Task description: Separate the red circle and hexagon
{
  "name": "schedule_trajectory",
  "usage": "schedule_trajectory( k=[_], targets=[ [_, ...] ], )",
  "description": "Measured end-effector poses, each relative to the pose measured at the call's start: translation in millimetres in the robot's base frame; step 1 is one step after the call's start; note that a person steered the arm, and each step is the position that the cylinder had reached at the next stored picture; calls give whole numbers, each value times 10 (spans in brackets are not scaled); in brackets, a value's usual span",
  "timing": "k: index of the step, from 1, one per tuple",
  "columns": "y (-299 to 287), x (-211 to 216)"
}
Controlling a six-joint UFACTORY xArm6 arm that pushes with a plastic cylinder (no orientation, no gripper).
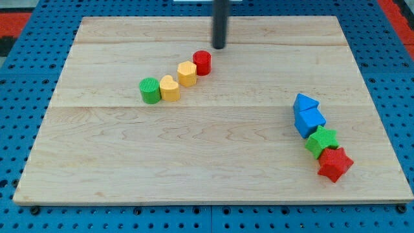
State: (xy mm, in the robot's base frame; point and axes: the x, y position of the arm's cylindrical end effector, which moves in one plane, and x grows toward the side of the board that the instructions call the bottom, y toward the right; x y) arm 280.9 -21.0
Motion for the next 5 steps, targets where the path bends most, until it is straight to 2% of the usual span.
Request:
schedule_trajectory(
  k=[1,2,3,4,5],
  targets=[
    [-893,350],
    [-5,987],
    [173,839],
    [-404,493],
    [-1102,445]
  ],
)
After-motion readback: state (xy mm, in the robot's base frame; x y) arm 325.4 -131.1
